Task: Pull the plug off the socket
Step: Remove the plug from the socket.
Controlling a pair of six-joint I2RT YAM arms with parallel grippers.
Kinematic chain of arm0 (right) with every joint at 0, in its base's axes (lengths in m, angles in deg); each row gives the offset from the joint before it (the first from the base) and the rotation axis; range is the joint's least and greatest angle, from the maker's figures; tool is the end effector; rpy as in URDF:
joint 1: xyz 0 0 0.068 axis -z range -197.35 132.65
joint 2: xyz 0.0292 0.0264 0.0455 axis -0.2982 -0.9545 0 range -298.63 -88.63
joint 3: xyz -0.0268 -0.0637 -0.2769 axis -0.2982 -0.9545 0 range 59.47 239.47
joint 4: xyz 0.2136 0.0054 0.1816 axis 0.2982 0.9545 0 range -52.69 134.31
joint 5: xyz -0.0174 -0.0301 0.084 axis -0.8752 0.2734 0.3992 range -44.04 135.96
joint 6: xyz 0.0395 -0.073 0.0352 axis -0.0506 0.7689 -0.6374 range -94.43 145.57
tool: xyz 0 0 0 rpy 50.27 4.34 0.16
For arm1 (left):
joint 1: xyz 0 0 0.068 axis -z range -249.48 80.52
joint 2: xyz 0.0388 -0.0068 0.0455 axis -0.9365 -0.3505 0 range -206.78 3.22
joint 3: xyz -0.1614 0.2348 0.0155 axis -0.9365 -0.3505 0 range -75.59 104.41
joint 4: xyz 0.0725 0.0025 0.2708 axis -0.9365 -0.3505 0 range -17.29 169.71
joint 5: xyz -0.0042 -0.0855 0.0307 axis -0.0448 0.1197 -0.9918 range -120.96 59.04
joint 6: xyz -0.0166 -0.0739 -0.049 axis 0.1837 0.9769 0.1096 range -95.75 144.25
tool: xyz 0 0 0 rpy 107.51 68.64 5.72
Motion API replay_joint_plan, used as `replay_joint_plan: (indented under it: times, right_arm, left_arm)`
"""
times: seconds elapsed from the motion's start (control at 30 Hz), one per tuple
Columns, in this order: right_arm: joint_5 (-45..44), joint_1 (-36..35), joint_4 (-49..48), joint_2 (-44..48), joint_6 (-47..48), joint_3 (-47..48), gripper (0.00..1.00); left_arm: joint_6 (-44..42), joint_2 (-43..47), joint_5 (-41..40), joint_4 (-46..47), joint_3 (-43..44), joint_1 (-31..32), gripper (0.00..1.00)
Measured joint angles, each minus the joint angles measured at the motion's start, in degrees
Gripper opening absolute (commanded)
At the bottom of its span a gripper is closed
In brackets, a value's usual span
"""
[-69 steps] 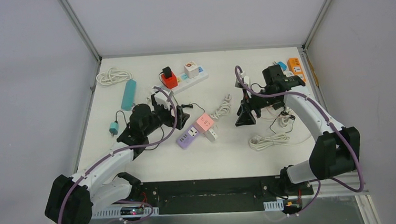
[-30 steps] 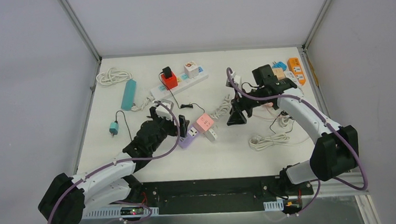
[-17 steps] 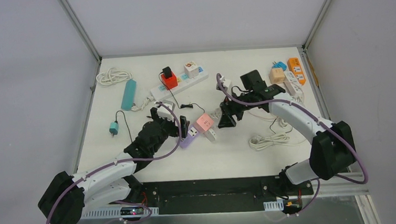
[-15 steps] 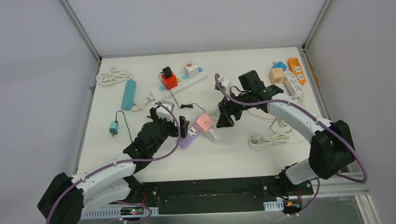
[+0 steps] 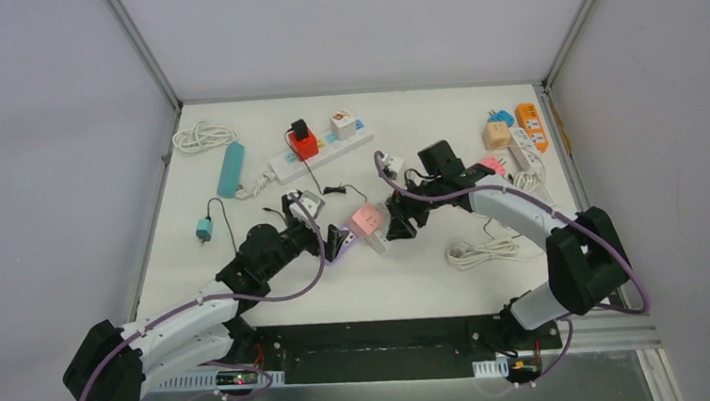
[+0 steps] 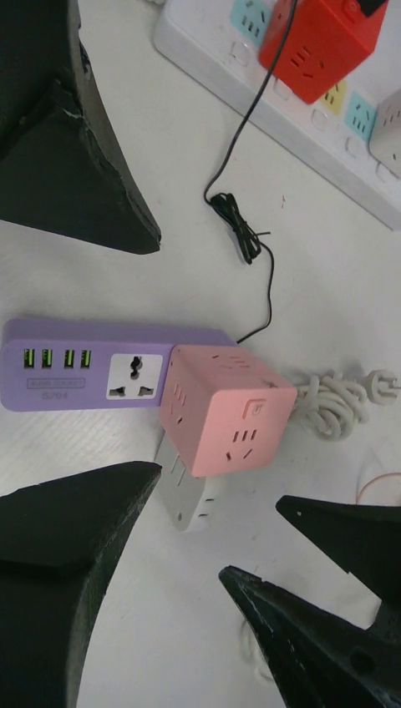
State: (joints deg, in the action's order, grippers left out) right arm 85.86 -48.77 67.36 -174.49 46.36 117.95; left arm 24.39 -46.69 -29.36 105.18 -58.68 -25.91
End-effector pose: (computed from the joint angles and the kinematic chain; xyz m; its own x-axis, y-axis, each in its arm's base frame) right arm 0.2599 0.2194 0.2068 -0.4257 -0.5792 -0.6952 -0.9047 0.2878 0.3142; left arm 0.1795 -0.1739 0.2110 -0.0967 0.0886 -0.9914 0.7088 0.7053 -0.0061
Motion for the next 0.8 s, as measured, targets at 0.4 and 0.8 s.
replay_joint_plan:
  times: [0.4,0.8]
  right_arm:
    - [-6.14,-3.58,-13.14,2.19,-2.54,-10.73,0.63]
    - [-12.79,-8.85,-18.56,0.74,-5.27,-11.45,0.51]
  left_arm:
    - [-0.70,4.42,4.31,0.90,-2.29,0.00,0.97]
    - [1.88,7.82,4.31,1.92,-5.11,0.00,0.95]
